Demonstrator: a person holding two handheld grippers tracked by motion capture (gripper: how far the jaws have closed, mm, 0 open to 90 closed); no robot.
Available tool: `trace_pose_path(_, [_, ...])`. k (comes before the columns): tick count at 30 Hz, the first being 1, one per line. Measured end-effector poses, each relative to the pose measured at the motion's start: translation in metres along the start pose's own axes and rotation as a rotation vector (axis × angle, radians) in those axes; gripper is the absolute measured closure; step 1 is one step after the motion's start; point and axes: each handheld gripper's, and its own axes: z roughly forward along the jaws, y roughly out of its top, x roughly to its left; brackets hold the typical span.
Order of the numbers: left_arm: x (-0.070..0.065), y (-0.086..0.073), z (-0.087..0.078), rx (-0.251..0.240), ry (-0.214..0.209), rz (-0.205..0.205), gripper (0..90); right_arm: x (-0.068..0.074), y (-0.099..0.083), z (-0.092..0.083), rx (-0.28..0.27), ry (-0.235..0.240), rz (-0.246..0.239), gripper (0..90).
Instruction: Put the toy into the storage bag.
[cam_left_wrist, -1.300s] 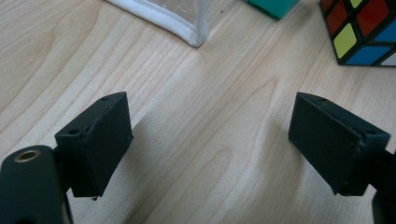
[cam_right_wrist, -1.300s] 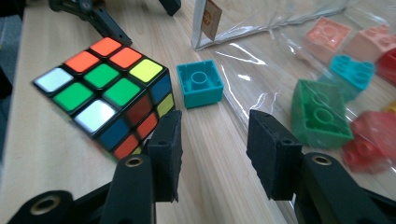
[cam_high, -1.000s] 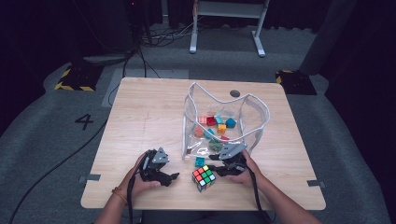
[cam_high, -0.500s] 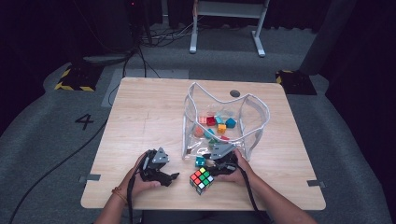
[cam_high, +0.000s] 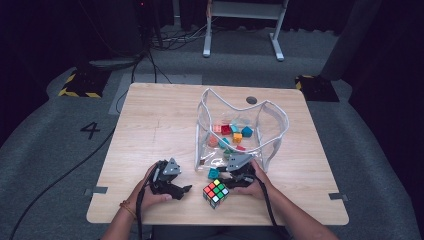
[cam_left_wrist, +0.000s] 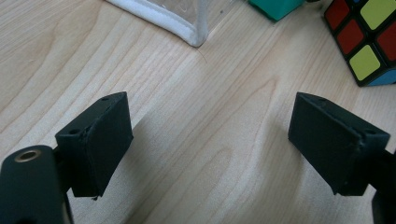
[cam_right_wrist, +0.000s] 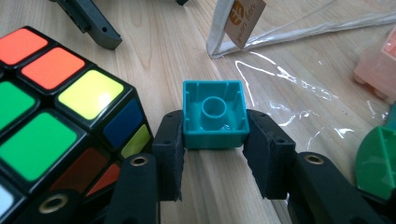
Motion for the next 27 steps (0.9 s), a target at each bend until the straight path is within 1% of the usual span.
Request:
trace_pose_path(1, [0.0, 0.0, 0.0, 0.0, -0.001, 0.0, 13.7, -0.004, 0.0, 0.0, -0.013, 0.009, -0.05, 59.3])
trace_pose_path(2, [0.0, 0.0, 0.0, 0.0, -0.001, 0.001, 13.7, -0.003, -0.001, 0.0, -0.012, 0.0, -0.034, 59.3])
trace_pose_path(3, [0.0, 0.0, 0.0, -0.001, -0.001, 0.0, 13.7, -0.001, -0.001, -0.002, 0.005, -0.002, 0.004, 59.3])
trace_pose_path(4, [0.0, 0.0, 0.0, 0.0, -0.001, 0.0, 13.7, -0.003, -0.002, -0.003, 0.008, 0.0, -0.01, 59.3])
trace_pose_path(5, [0.0, 0.0, 0.0, 0.0, -0.001, 0.0, 13.7, -0.002, -0.002, -0.004, 0.015, -0.003, 0.011, 59.3])
trace_pose_path(6, [0.0, 0.0, 0.0, -0.001, -0.001, 0.0, 13.7, -0.004, -0.003, -0.005, 0.012, -0.005, -0.01, 59.4])
trace_pose_path(7, [0.0, 0.0, 0.0, 0.0, -0.001, 0.001, 13.7, -0.004, -0.003, -0.007, 0.013, 0.001, -0.009, 59.3])
trace_pose_path(8, [0.0, 0.0, 0.0, 0.0, 0.0, 0.0, 13.7, -0.004, -0.004, -0.009, 0.013, -0.008, -0.009, 59.4])
trace_pose_path(9, [0.0, 0.0, 0.0, 0.0, 0.0, 0.0, 13.7, -0.003, -0.004, -0.012, 0.015, -0.008, 0.012, 59.3])
trace_pose_path(10, [0.0, 0.0, 0.0, 0.0, 0.0, 0.0, 13.7, -0.003, -0.005, -0.014, 0.013, -0.011, 0.018, 59.3])
trace_pose_path(11, [0.0, 0.0, 0.0, -0.001, -0.001, 0.0, 13.7, -0.006, -0.006, -0.015, -0.007, -0.009, -0.009, 59.3])
trace_pose_path(12, [0.0, 0.0, 0.0, 0.0, -0.001, 0.001, 13.7, -0.006, -0.008, -0.018, -0.017, -0.014, -0.006, 59.4])
trace_pose_path(13, [0.0, 0.0, 0.0, -0.001, 0.001, 0.001, 13.7, -0.005, -0.009, -0.023, 0.009, -0.014, 0.012, 59.3])
trace_pose_path(14, [0.0, 0.0, 0.0, 0.0, -0.001, 0.0, 13.7, -0.005, -0.01, -0.027, 0.011, -0.019, 0.018, 59.3])
trace_pose_path(15, [0.0, 0.0, -0.001, 0.003, 0.0, 0.004, 13.8, -0.006, -0.012, -0.029, -0.001, -0.018, 0.008, 59.3])
trace_pose_path(16, [0.0, 0.0, 0.0, 0.002, -0.003, 0.001, 13.8, -0.005, -0.014, -0.034, 0.006, -0.022, 0.022, 59.4])
trace_pose_path(18, [0.0, 0.0, 0.0, 0.002, -0.003, 0.001, 13.8, -0.005, -0.017, -0.041, 0.006, -0.027, 0.029, 59.3])
trace_pose_path(19, [0.0, 0.0, 0.0, 0.003, -0.003, 0.002, 13.8, -0.006, -0.02, -0.048, -0.003, -0.034, 0.032, 59.3])
trace_pose_path(20, [0.0, 0.0, -0.001, 0.003, 0.001, 0.005, 13.8, -0.009, -0.023, -0.051, -0.028, -0.035, -0.002, 59.3])
trace_pose_path(21, [-0.001, -0.001, -0.001, 0.017, 0.004, -0.016, 13.8, -0.009, -0.024, -0.055, -0.03, -0.038, 0.008, 59.4])
trace_pose_path(22, [-0.001, -0.001, -0.001, 0.016, 0.003, -0.016, 13.8, -0.01, -0.028, -0.062, -0.032, -0.043, 0.014, 59.3])
trace_pose_path(23, [0.0, 0.0, -0.001, 0.005, 0.001, 0.004, 13.8, -0.01, -0.029, -0.065, -0.032, -0.05, 0.024, 59.3])
trace_pose_path(26, [0.0, 0.0, -0.001, 0.003, -0.002, 0.003, 13.8, -0.011, -0.041, -0.085, -0.034, -0.073, 0.067, 59.4])
trace_pose_path(27, [0.0, 0.0, -0.001, 0.004, 0.001, 0.005, 13.8, -0.013, -0.044, -0.091, -0.046, -0.08, 0.06, 59.4])
